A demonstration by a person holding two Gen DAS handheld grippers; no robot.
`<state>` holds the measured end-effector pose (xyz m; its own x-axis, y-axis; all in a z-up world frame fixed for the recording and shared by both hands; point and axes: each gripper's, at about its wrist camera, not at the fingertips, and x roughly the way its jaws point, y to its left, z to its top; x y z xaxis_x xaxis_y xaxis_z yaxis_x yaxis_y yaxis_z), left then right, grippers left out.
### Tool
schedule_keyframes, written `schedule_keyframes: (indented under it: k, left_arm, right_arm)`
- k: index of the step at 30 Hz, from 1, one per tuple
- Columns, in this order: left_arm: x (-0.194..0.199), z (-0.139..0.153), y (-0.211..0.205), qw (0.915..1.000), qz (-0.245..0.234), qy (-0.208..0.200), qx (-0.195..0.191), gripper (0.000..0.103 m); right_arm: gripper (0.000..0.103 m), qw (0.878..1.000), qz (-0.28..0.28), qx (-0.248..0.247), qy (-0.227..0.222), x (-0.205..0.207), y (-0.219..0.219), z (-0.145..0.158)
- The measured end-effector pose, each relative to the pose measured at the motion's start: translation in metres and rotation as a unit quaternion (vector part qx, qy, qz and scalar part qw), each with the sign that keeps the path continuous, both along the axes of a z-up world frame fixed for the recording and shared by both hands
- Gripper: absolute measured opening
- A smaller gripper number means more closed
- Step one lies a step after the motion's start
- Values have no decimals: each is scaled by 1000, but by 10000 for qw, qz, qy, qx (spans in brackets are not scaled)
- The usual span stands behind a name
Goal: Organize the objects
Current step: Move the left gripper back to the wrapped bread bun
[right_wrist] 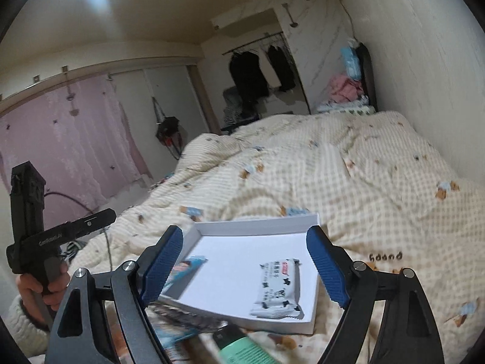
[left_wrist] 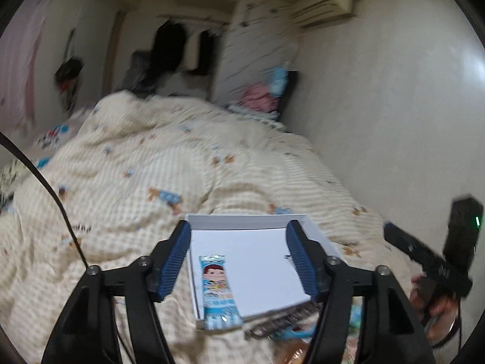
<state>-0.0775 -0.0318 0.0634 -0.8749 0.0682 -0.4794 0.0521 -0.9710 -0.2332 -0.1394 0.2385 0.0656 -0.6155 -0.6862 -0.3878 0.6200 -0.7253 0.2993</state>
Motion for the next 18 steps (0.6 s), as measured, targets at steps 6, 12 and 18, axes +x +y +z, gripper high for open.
schedule_keyframes:
  k: [6,12,18]
  left_arm:
    - [41,23,25,9978,-493,165,-419,78]
    - [51,28,46,9923,-1080,-295,-526,78]
    - [61,21,62,9912,-1038,-304,-759,78]
  right_arm:
    - [85,9987,474,48,-161,28,3,36]
    - [85,9970,703,309,32,60,3,52]
    - [85,9952,914,353,71,83,9,41]
